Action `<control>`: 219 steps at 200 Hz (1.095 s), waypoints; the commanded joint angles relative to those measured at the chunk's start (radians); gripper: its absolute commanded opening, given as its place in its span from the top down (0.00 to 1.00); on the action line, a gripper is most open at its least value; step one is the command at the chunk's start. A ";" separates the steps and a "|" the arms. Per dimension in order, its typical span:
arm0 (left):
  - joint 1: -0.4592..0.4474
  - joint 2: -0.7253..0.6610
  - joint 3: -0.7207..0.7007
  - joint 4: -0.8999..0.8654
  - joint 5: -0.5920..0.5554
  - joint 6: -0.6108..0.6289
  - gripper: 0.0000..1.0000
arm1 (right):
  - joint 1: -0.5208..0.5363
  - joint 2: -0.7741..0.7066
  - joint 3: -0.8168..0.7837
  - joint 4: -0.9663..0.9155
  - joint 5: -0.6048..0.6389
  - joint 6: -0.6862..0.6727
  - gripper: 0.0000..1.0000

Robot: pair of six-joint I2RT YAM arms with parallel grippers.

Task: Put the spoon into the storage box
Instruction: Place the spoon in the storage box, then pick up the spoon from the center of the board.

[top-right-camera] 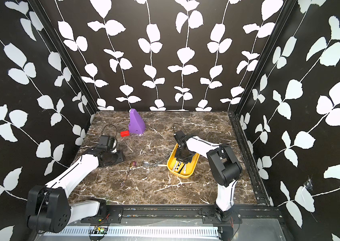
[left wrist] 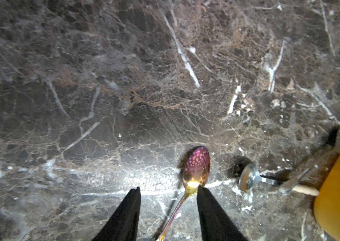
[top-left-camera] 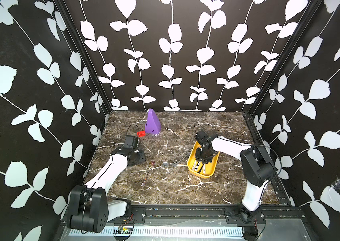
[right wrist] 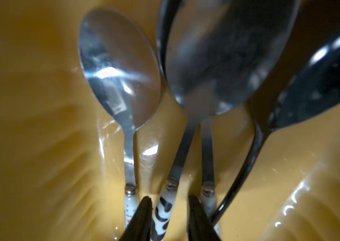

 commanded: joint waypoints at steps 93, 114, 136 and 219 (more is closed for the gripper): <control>-0.317 0.179 0.255 -0.127 0.027 0.168 0.51 | -0.039 -0.254 0.046 -0.038 0.196 -0.172 0.54; -0.391 0.277 0.341 -0.145 0.036 0.229 0.50 | -0.077 -0.292 0.024 -0.027 0.176 -0.178 0.53; -0.462 0.396 0.435 -0.185 0.019 0.292 0.50 | -0.109 -0.321 -0.010 -0.010 0.155 -0.180 0.54; -0.576 0.735 0.689 -0.194 0.055 0.353 0.51 | -0.148 -0.338 -0.097 0.038 0.111 -0.170 0.54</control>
